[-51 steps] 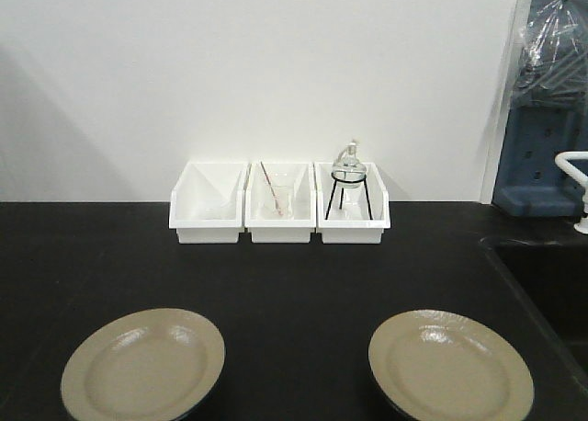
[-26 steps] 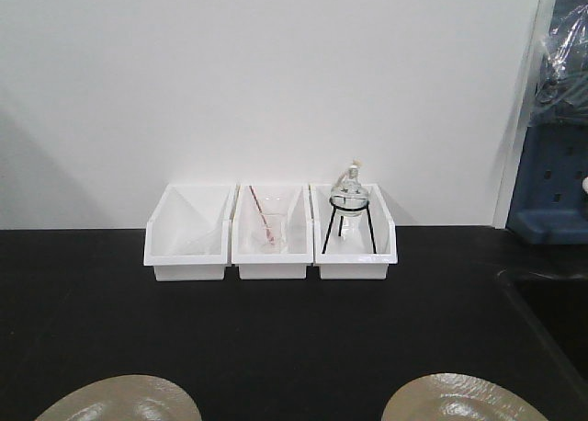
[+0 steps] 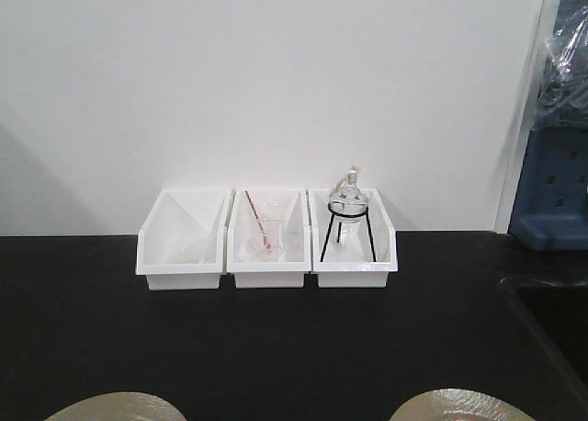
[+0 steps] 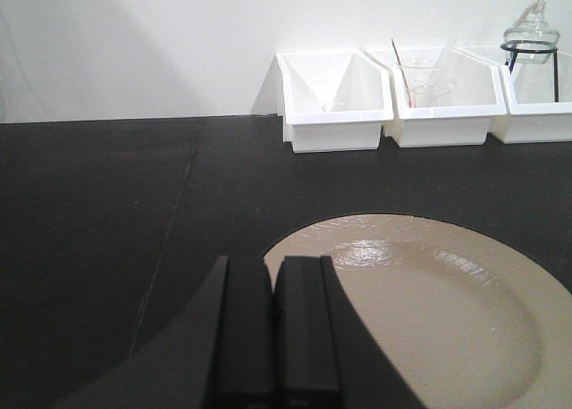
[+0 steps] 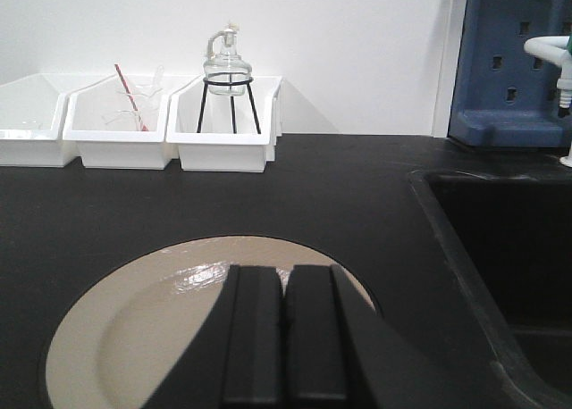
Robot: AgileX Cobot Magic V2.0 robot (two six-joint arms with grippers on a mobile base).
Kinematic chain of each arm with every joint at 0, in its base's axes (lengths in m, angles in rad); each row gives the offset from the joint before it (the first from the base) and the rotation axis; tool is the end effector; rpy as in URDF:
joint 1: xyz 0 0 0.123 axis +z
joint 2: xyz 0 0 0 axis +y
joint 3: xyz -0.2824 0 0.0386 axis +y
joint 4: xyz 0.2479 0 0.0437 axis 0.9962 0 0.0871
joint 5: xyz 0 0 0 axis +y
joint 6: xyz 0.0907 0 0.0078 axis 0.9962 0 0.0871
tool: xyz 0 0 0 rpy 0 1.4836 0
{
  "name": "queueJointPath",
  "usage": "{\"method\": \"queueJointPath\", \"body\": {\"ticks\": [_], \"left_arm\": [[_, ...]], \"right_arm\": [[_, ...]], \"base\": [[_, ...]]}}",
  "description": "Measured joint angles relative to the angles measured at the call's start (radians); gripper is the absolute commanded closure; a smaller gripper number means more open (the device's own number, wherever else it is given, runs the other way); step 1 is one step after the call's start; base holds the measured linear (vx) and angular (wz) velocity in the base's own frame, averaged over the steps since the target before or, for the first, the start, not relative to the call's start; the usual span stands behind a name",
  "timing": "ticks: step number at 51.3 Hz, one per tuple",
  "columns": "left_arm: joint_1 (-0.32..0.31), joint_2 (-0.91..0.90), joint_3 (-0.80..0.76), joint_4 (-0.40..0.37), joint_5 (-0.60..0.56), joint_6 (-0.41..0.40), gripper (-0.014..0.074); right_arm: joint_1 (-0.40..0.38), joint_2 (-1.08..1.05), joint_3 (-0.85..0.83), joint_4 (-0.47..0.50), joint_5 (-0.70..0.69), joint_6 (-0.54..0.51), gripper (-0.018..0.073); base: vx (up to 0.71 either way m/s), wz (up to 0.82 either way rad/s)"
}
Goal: Arrange circular plates on left workspace
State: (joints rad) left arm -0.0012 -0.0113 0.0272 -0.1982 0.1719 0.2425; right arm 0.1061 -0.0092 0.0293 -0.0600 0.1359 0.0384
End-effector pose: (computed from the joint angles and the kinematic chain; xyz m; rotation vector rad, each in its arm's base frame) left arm 0.0563 -0.0032 0.1892 0.0658 1.6667 0.0067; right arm 0.0566 0.0053 0.1913 -0.0980 1.6367 0.0584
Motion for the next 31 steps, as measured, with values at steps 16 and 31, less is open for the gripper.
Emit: {"method": "queueJointPath", "body": {"ticks": [16,31], "left_arm": [[0.0,0.0,0.0,-0.058,-0.034,-0.046,0.0596],[0.0,0.029,-0.069,-0.395,-0.038,-0.216,0.0596]], "right_arm": [[0.0,0.0,0.002,0.013,-0.091,0.031,0.0563],[0.001,0.119,-0.104,0.325,-0.115,0.352,0.0563]], "base": [[0.0,0.0],[0.0,0.0]]}}
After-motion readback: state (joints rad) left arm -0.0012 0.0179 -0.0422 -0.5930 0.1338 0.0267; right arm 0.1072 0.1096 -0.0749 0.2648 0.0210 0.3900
